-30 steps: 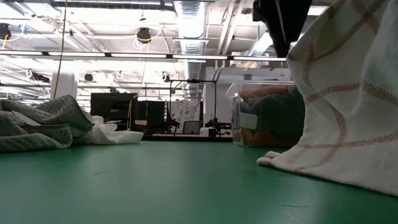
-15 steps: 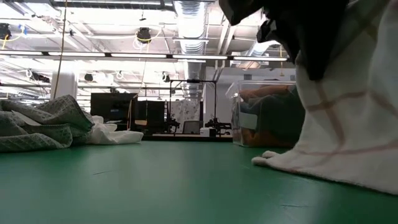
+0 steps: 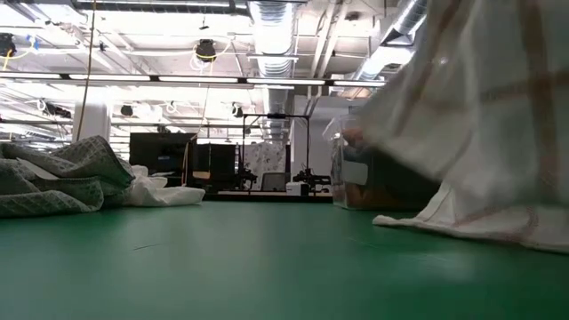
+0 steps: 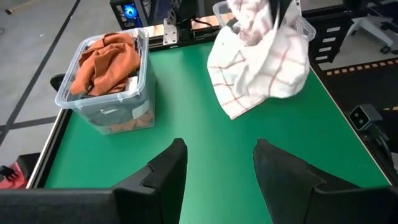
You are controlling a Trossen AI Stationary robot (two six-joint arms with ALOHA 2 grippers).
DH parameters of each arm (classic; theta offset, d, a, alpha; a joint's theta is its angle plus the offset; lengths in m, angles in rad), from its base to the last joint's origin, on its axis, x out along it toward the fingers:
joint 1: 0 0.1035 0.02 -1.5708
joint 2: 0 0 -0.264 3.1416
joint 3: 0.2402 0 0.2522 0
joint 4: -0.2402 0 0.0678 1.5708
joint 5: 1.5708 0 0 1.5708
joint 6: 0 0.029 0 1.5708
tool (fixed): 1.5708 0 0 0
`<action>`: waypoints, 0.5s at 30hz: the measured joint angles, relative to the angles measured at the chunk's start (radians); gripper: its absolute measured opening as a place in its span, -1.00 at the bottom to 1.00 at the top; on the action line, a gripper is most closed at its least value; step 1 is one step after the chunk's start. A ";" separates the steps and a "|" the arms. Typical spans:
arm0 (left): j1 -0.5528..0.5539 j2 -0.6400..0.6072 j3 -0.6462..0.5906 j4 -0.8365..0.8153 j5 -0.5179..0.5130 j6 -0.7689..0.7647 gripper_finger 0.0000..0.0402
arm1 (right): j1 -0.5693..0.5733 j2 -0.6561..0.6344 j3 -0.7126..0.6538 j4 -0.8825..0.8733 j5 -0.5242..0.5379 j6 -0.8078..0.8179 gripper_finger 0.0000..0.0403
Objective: Sort towels by color in basket
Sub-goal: Put the white squared towel into the bottom transparent bin
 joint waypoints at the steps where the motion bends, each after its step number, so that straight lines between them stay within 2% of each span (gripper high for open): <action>1: 0.000 0.000 0.000 0.000 0.000 0.000 -0.14 | 0.019 -0.021 0.000 0.000 0.000 0.027 -0.90; 8: 0.000 0.000 0.000 -0.001 0.000 -0.001 -0.14 | 0.159 -0.155 -0.103 0.002 -0.005 0.199 -0.87; 15: 0.000 0.000 0.000 0.000 0.000 -0.003 -0.14 | 0.269 -0.311 -0.364 0.000 -0.051 0.499 -0.90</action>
